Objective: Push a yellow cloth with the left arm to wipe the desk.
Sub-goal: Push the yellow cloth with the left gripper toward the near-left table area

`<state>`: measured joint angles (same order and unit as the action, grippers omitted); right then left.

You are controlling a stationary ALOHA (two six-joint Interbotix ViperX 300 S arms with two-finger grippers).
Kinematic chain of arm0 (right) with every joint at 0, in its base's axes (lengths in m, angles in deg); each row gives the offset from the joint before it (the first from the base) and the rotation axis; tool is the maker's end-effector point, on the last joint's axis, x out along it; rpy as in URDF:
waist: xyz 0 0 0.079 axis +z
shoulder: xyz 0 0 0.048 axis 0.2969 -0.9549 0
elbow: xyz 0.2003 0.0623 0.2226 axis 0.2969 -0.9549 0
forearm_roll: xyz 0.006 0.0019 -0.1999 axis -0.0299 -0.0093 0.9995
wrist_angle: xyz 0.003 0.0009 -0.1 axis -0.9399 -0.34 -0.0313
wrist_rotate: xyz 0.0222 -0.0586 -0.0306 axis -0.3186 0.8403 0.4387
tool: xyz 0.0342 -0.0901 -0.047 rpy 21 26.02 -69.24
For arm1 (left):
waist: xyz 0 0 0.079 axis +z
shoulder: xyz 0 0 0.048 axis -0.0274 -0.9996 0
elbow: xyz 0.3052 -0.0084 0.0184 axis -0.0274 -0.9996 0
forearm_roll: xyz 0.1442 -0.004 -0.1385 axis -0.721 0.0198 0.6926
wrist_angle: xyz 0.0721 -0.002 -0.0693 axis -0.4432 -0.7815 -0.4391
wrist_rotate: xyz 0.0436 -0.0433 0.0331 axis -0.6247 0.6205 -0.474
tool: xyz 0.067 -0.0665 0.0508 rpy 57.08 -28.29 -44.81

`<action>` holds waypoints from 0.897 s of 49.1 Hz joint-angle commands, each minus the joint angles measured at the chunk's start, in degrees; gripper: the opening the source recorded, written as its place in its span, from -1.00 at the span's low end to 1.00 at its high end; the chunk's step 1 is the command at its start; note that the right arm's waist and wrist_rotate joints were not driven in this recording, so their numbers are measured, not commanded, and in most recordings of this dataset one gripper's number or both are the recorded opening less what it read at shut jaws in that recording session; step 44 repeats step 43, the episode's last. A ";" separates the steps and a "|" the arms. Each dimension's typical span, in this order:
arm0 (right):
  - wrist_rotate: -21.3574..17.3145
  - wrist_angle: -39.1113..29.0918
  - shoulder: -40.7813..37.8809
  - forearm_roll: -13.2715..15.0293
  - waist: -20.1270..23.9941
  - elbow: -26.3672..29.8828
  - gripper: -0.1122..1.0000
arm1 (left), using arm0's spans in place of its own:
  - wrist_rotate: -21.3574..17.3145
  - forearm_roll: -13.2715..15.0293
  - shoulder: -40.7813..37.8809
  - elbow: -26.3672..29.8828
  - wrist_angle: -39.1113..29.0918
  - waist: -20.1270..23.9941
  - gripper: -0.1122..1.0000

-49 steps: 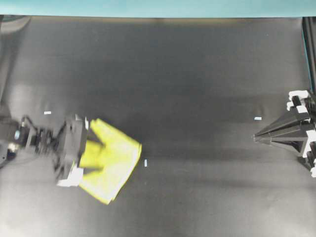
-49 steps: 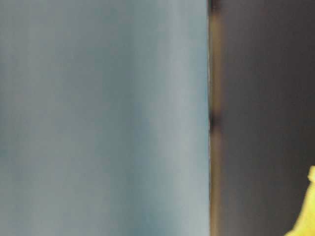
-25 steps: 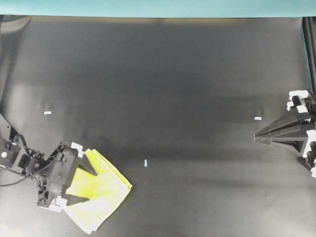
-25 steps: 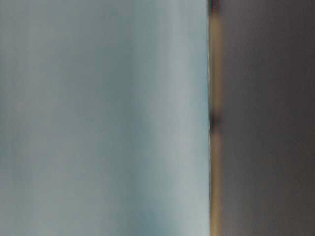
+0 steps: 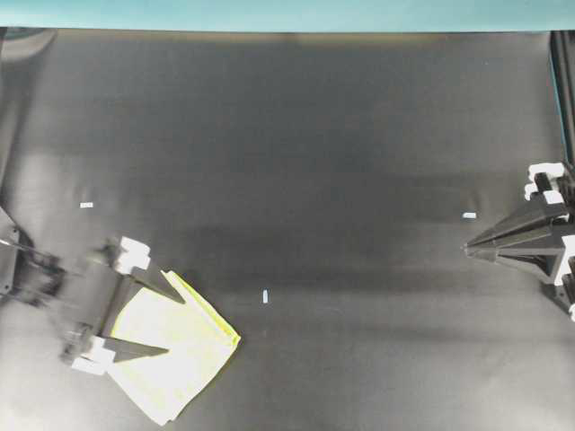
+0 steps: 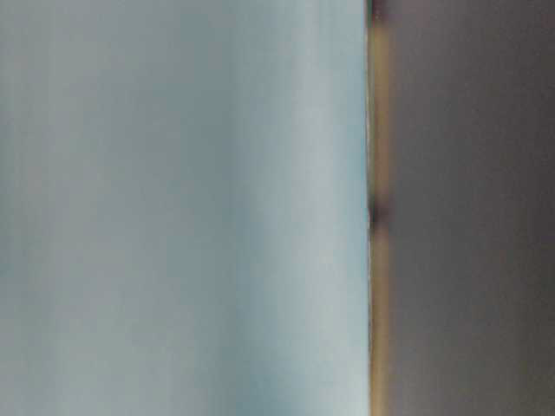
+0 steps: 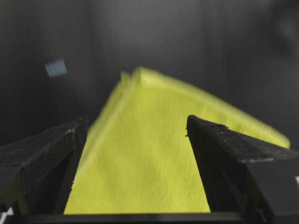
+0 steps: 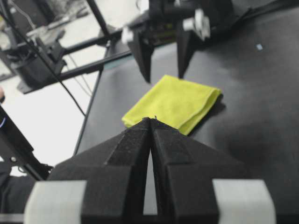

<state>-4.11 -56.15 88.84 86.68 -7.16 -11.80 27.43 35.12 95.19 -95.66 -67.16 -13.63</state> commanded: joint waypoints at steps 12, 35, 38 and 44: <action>-0.09 0.44 -0.18 -0.09 0.09 0.09 -0.80 | 0.70 -0.18 19.16 -1.76 -12.39 0.00 0.69; 0.00 0.53 -0.18 -0.09 0.09 -0.62 -0.80 | 0.35 -0.18 31.55 -3.25 -20.30 0.00 0.69; -0.09 0.26 -0.09 -0.09 0.09 -0.88 -0.80 | 0.26 -0.18 31.38 -3.34 -20.39 0.00 0.69; -0.09 -0.18 0.53 -0.09 0.09 -1.93 -0.80 | 0.26 -0.18 31.11 -3.52 -20.39 0.00 0.69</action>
